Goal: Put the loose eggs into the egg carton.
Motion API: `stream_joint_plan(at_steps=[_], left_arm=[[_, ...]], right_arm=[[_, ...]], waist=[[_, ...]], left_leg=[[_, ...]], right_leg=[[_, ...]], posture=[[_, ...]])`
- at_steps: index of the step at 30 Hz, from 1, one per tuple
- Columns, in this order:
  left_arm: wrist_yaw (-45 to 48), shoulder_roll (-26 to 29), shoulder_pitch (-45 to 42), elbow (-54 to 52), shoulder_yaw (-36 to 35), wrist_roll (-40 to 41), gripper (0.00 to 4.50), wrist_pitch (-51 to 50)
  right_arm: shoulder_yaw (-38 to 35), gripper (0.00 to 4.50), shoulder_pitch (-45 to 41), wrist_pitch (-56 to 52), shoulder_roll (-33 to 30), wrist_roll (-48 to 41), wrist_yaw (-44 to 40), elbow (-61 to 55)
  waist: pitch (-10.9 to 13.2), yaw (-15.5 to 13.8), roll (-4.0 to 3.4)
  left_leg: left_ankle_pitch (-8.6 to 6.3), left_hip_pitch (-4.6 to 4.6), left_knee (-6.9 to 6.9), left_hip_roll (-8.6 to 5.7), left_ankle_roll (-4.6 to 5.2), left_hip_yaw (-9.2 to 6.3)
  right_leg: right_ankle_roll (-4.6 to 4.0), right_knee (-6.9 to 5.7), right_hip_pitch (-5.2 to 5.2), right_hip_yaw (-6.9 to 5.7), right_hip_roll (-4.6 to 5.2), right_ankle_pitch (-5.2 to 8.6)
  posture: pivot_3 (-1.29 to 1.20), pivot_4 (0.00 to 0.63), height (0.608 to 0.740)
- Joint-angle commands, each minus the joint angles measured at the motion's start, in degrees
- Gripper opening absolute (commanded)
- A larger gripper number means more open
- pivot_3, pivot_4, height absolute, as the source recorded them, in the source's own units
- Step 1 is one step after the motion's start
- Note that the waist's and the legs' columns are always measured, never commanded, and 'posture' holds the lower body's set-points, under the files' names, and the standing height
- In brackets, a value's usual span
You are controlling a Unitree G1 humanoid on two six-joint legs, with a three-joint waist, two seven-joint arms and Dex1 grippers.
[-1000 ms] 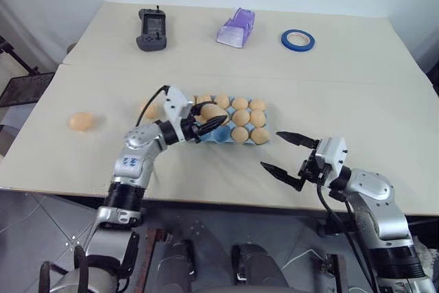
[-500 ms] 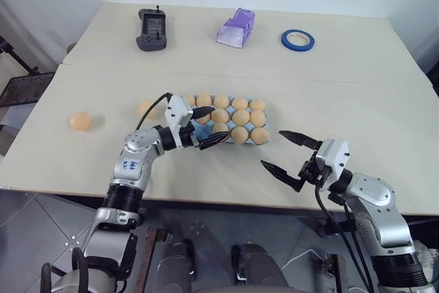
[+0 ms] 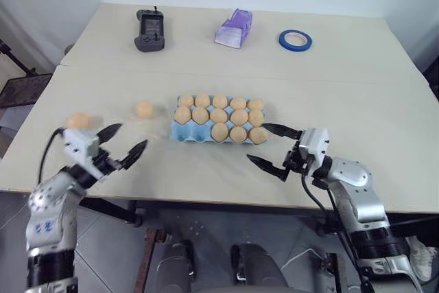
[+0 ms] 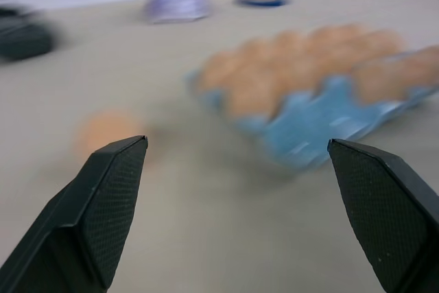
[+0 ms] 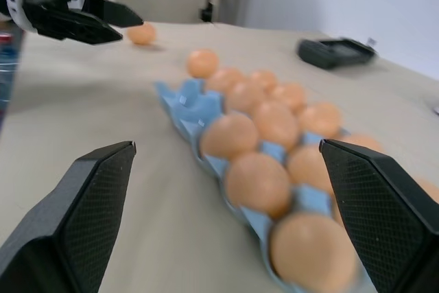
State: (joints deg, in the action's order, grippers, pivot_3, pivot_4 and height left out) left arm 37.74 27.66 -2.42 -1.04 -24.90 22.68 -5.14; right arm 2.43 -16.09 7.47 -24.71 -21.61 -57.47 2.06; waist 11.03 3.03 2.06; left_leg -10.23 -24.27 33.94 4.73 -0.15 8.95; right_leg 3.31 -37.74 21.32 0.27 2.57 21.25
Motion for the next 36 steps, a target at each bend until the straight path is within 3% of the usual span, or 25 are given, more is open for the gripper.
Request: stream_joint_plan(at_steps=[1, 5, 11, 18, 27, 34, 36], left_arm=[[-4.4, -0.8, 3.5, -5.1, -3.0, -0.7, 4.49, 2.2], [-9.5, -4.2, 10.4, -8.3, -5.5, 0.3, 4.49, 0.7], [-11.9, -4.8, 9.1, -9.4, -2.2, -0.7, 4.49, -0.7], [-15.6, -2.7, -7.9, 1.2, 2.0, -3.4, 4.49, -2.0], [-14.3, -2.2, -29.6, 26.0, 9.3, -9.4, 4.49, 3.3], [-14.6, -2.8, -36.9, 40.5, 11.4, -11.8, 4.49, 6.1], [-14.0, -3.4, -37.7, 42.6, 12.1, -11.9, 4.1, 5.7]], right_arm=[[0.4, 4.5, -1.1, 1.6, 0.5, -0.5, -2.1, 0.8], [1.6, 4.5, -1.0, 1.3, 0.6, -1.4, -5.4, 1.7], [0.6, 4.5, -1.2, 1.7, 1.2, -0.9, -5.2, 3.2], [-0.2, 4.5, -1.3, 1.3, 1.0, -0.8, -3.3, 3.1], [-2.2, 4.5, 1.1, 2.2, -0.6, -0.8, -2.3, 1.5], [-4.0, 4.5, 6.1, 1.7, -1.4, -0.8, 0.3, -2.0], [-4.4, 4.5, 7.0, 1.5, -0.9, -0.7, 2.0, -2.9]], waist=[[0.0, 0.1, 0.0], [0.0, 0.5, 0.01], [0.0, 0.2, 0.0], [0.0, 0.2, 0.01], [0.0, 0.0, 0.02], [0.0, 0.1, 0.03], [0.0, 0.1, 0.04]], left_leg=[[-0.01, -0.02, 0.0, 0.0, 0.0, -0.01], [-0.05, 0.0, -0.14, -0.03, 0.02, 0.02], [-0.01, 0.0, -0.29, 0.02, -0.05, -0.03], [-0.02, 0.0, -0.19, -0.02, -0.04, 0.0], [0.13, -0.04, -0.2, 0.02, 0.15, 0.16], [0.12, -0.03, -0.07, 0.02, 0.11, 0.23], [0.1, -0.03, -0.06, 0.02, 0.07, 0.23]], right_leg=[[-0.01, 0.03, -0.01, 0.0, 0.03, -0.01], [-0.04, 0.16, -0.05, 0.02, 0.09, 0.0], [-0.19, 0.18, 0.05, -0.05, -0.01, 0.08], [-0.12, 0.19, -0.03, -0.03, 0.04, -0.01], [-0.04, 0.15, 0.09, 0.04, -0.17, 0.01], [0.02, 0.02, 0.13, 0.13, -0.18, 0.02], [0.02, -0.02, 0.13, 0.12, -0.19, 0.03]], posture=[[0.0, 0.15, 0.74], [0.0, 0.15, 0.74], [0.0, 0.15, 0.74], [0.0, 0.15, 0.74], [0.0, 0.15, 0.74], [0.0, 0.15, 0.74], [0.0, 0.15, 0.74]])
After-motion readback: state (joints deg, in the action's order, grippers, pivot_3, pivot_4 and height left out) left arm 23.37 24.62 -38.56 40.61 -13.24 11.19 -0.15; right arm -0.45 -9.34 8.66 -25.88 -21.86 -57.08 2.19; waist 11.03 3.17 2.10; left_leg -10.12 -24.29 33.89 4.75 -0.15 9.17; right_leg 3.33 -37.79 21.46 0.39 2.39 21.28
